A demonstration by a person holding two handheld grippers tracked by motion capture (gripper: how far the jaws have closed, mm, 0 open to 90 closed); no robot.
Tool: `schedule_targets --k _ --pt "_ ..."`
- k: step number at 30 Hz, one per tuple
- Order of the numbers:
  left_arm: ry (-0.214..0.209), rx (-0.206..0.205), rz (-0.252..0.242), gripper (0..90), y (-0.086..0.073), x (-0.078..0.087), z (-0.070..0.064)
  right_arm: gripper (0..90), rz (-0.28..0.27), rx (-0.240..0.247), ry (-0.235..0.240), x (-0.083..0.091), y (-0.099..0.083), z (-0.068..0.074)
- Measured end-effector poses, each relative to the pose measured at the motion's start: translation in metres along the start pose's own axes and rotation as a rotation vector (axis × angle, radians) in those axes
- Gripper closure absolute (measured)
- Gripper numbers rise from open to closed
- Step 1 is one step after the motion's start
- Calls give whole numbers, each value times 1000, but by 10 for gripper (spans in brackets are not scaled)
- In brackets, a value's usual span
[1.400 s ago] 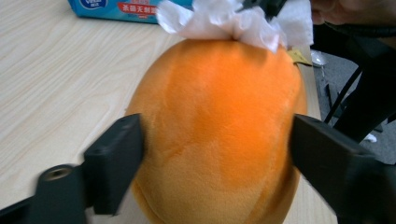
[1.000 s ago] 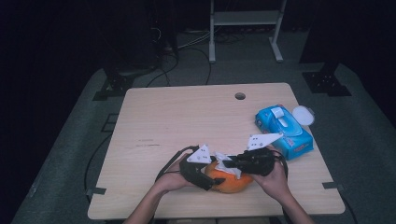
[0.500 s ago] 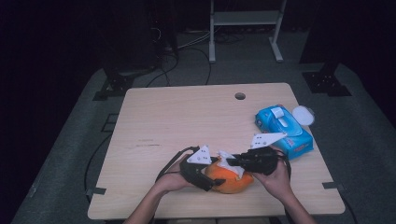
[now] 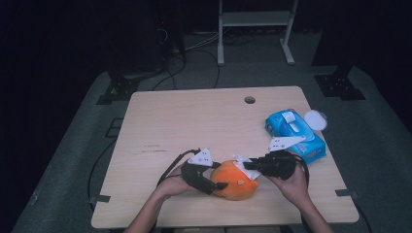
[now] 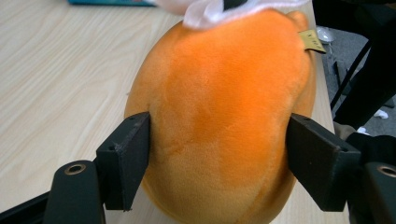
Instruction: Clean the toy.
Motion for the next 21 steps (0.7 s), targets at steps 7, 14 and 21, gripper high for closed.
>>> schedule_targets --k 7,14,21 --pt "-7 10 -2 255 -2 1 2 810 10 -10 -5 3 -3 -3" --pt "-4 1 1 250 1 -1 -1 811 2 -13 7 2 0 0" --pt "3 -43 5 241 10 -7 -11 810 -4 20 60 -9 8 14"
Point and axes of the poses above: each handheld gripper's, and its own axes: x roughly backward along the jaws, y roughly out of its top, z roughly to its left, the point moved 1 cm from there along -x, roughly forward along the jaws, and after that the axes turned 9 degrees about -z, right-handed, at the moved point
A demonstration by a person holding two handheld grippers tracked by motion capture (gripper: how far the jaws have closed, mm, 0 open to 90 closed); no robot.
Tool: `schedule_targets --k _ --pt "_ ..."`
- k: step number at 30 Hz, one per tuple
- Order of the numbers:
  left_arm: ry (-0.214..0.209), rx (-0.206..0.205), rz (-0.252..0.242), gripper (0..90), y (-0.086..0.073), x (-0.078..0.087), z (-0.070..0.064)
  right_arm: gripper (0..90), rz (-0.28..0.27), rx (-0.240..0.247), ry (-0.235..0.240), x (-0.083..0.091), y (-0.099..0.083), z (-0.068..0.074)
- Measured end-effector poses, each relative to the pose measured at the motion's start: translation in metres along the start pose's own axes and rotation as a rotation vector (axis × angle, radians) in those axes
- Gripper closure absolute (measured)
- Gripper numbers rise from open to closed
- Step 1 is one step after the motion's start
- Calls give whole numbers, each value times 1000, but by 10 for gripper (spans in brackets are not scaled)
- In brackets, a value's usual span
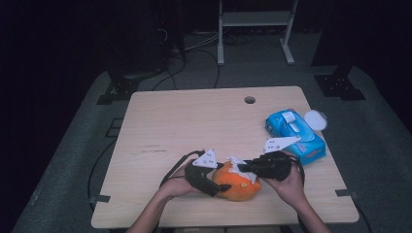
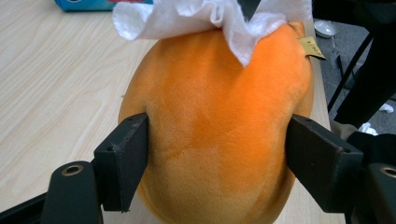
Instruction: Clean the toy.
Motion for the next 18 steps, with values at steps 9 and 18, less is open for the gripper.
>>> schedule_targets --k 9,18 --pt "-9 100 -40 168 -5 1 11 810 -7 -35 -10 10 -4 -11" --pt "23 30 -53 290 13 -3 -7 810 -5 25 9 2 10 7"
Point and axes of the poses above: each handheld gripper's, and its own axes: x roughly backward along the jaws, y roughly out of its top, z roughly to its left, the point moved 1 cm from there along -x, roughly forward along the jaws, and after that the axes turned 9 degrees about -z, right-handed, at the moved point
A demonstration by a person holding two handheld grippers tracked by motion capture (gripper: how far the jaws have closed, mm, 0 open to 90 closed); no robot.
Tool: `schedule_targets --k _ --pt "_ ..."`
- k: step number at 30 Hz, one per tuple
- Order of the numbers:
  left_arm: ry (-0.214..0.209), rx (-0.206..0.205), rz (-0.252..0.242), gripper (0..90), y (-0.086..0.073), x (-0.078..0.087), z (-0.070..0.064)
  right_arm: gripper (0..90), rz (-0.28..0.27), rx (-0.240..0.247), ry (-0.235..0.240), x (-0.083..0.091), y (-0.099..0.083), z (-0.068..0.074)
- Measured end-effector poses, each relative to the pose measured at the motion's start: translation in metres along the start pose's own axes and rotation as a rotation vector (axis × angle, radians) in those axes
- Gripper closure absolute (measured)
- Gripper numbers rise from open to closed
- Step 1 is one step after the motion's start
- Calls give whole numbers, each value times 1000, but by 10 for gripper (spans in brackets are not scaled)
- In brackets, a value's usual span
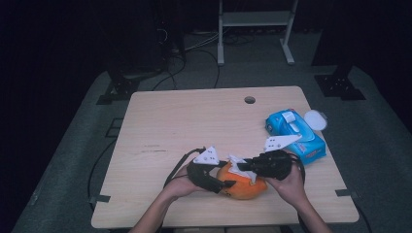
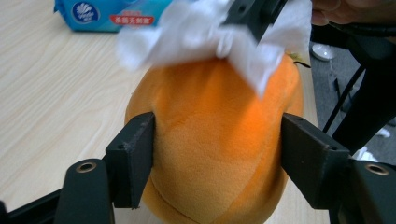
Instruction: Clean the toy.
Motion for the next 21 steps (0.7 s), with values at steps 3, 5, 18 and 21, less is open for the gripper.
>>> schedule_targets --k 3,5,18,21 --pt "-11 16 -15 197 -3 0 2 811 17 5 1 -1 -2 -1" --pt "-1 56 -16 117 -9 -1 10 812 21 -14 7 1 -6 -5" --pt "-13 39 -41 333 0 -3 0 811 6 6 -11 10 3 -3" --pt "-14 10 -50 337 7 -6 -8 811 6 31 -1 7 8 4"
Point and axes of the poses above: each handheld gripper's, and its own axes: x roughly backward along the jaws, y roughly out of its top, z roughly to its left, the point moved 1 cm from there along -x, roughly forward along the jaws, and after that the axes turned 9 degrees about -z, right-handed, at the moved point
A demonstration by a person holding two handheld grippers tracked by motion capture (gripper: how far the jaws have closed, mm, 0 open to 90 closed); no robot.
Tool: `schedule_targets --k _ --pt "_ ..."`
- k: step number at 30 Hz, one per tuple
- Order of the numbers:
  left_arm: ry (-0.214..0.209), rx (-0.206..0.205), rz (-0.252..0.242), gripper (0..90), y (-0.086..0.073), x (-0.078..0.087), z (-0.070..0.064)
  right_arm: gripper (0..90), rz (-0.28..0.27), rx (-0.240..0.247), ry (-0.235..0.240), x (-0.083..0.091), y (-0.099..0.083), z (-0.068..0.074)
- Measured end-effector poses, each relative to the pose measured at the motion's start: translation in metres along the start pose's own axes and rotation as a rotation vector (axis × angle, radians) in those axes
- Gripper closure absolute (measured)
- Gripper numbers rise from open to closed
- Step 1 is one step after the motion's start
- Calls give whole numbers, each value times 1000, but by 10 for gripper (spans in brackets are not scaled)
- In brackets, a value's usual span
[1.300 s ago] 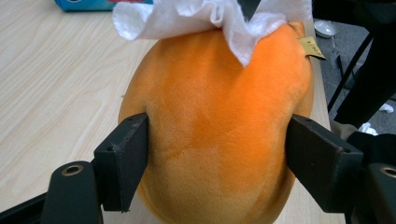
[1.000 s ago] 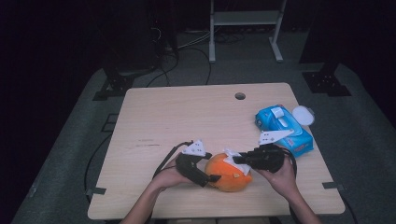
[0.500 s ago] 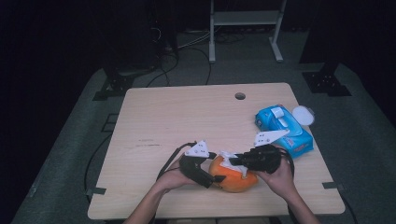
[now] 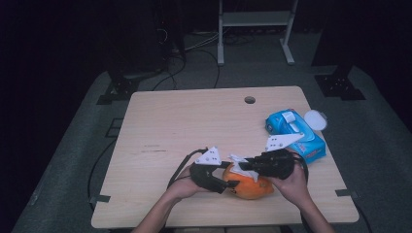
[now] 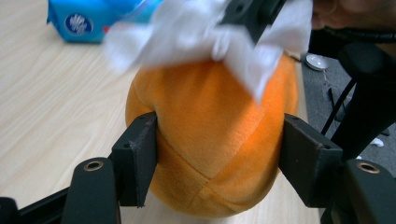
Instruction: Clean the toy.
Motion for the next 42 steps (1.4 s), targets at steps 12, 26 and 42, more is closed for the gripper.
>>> schedule_targets --k 12,26,42 --pt "-13 -17 15 331 -6 -3 0 812 34 5 -41 1 -2 -5" --pt "-23 -35 38 324 -8 -4 1 812 27 -16 -24 -8 -4 -4" --pt "-68 44 12 141 -10 0 10 811 36 -51 -32 -6 -16 -9"
Point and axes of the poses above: each handheld gripper's, and its own axes: x roughly backward along the jaws, y roughly out of its top, z roughly to its left, the point moved 1 cm from there along -x, roughly forward along the jaws, and after that the axes turned 9 degrees about -z, right-handed, at the moved point
